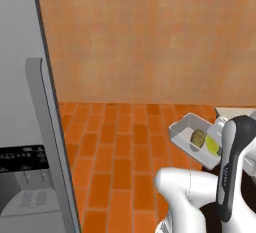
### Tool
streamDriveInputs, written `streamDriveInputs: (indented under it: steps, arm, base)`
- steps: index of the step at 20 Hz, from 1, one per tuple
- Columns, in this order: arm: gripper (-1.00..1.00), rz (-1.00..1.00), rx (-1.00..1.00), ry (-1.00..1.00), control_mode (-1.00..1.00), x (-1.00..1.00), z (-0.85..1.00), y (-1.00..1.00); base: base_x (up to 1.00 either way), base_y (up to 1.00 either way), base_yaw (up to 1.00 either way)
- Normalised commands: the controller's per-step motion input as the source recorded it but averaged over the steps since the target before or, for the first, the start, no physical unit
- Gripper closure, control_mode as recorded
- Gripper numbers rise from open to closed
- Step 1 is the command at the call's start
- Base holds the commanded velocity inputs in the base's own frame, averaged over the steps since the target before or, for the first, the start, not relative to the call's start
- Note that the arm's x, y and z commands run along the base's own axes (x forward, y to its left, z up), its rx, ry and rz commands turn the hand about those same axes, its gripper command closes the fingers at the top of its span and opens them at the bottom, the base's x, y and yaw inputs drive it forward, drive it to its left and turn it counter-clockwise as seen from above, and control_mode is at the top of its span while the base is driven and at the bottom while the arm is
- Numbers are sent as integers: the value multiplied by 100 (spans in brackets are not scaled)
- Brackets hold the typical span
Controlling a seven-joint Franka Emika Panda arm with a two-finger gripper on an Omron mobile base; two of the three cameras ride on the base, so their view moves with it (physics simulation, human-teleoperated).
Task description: Take the meat container that has the chicken drumstick and place it on the second highest rack of the freezer. Then take the vegetable container that has the potato and lemon wedge and place it on the highest rack of the freezer.
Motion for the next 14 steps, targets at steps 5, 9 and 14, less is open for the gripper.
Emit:
streamDriveInputs:
  steps: [5,9,14]
  arm:
    - [100,0,0,0,100,0,0,0]
    - [100,0,0,0,100,0,0,0]
    - [100,0,0,0,100,0,0,0]
  base:
    - [100,-10,3]
    - [100,-18,0]
    - [100,-17,0]
